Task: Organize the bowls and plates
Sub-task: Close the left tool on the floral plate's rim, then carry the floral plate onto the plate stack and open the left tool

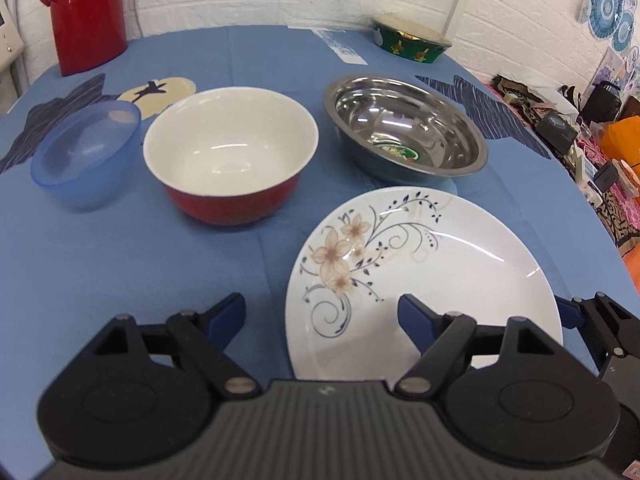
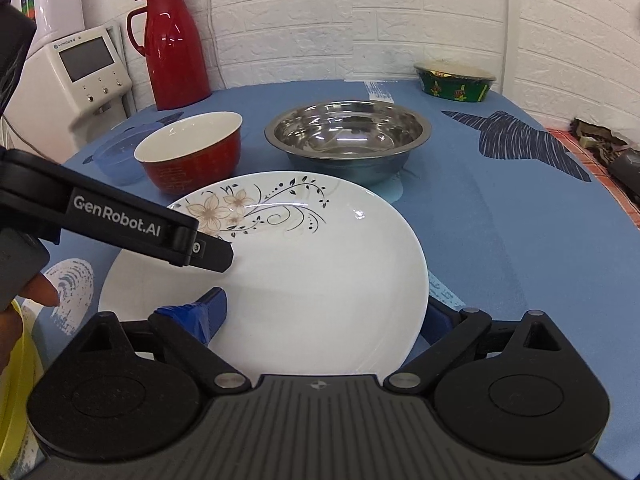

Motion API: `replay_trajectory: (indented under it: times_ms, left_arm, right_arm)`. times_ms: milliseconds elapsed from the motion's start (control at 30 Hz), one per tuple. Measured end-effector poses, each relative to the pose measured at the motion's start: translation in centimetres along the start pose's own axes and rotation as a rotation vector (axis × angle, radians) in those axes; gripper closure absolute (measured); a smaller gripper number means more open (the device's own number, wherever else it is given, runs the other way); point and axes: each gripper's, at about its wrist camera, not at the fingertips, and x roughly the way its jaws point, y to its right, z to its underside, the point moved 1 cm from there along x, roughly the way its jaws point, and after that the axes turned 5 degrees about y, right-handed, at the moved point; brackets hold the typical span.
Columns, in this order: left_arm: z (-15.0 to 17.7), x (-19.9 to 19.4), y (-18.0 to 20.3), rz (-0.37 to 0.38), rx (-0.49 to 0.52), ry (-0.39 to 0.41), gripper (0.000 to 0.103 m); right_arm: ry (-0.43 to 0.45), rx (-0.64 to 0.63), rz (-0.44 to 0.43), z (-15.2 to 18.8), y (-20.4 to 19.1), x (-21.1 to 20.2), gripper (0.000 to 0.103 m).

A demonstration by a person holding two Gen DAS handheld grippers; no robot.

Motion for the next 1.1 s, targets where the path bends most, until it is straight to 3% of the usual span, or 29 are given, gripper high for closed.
replay_trajectory:
  times_ms: [233,333,467,567,733,1100]
  left_arm:
    - [0.4,0.0,0.8,-0.036,0.033,0.014,0.027]
    - [0.5,-0.3,1.4,-0.015,0.047,0.024,0.044]
    - [0.5,-0.4,1.8,-0.015,0.028,0.013,0.046]
    - [0.6,-1.0,1.2,0.008,-0.024,-0.019,0.058]
    - [1.0,-2.9,0.2,0.048,-0.075,-0.024,0.058]
    - [2.8,-11.5,-2.8,0.029,-0.113,0.086,0.058]
  right_arm:
    - [0.018,-0.014,-0.018,0.4,-0.2,-0.3,0.018]
    - [0.027,-0.019,-0.018,0.5,-0.2,-0.4,0.019]
    - [0.009,0.022,0.012,0.1,-0.5,-0.3,0.020]
    - [0.003,0.077,0.005,-0.1,-0.7,-0.9,0.020]
    - [0.033,0.054,0.022,-0.6,-2.1,-2.6,0.020]
    - [0.127,-0.007,-0.033,-1.6,-7.6,-7.9,0.019]
